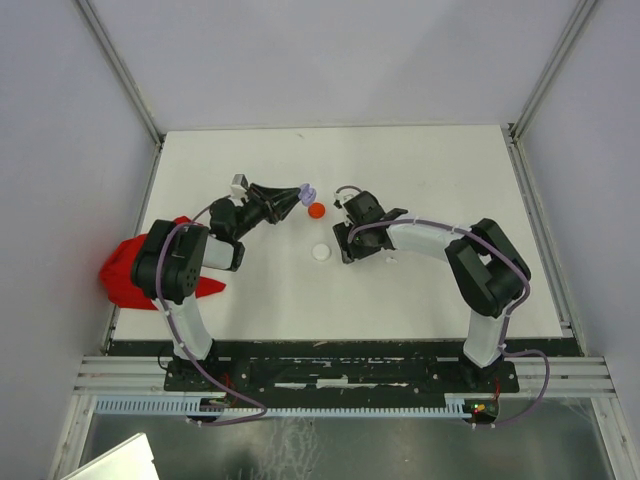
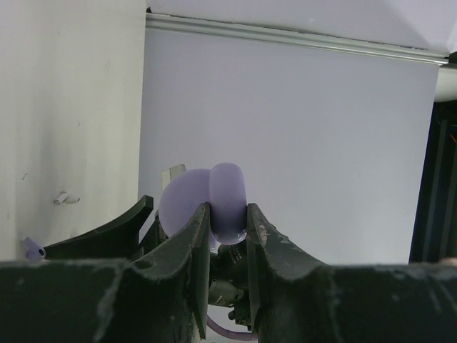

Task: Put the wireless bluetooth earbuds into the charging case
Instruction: Pick up the earbud from the center of the board.

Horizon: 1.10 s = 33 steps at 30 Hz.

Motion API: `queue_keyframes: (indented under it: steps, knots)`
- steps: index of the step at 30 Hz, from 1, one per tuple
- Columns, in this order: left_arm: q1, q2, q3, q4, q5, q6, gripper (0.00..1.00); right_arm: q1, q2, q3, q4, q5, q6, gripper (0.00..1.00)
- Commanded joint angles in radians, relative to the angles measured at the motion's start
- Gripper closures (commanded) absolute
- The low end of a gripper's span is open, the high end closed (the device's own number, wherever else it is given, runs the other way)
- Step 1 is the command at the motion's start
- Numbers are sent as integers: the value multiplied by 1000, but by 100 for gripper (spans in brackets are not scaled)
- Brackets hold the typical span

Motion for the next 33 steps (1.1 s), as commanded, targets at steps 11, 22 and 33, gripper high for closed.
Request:
queue_keyframes:
  steps: [11, 22, 33]
  knots:
    - [12, -58, 9, 31, 26, 34, 97, 7, 45, 75, 7, -29, 11, 42]
    - [17, -57, 5, 31, 27, 38, 97, 7, 90, 128, 24, -52, 13, 42]
    - [22, -60, -9, 38, 25, 38, 97, 8, 101, 151, 12, -25, 20, 42]
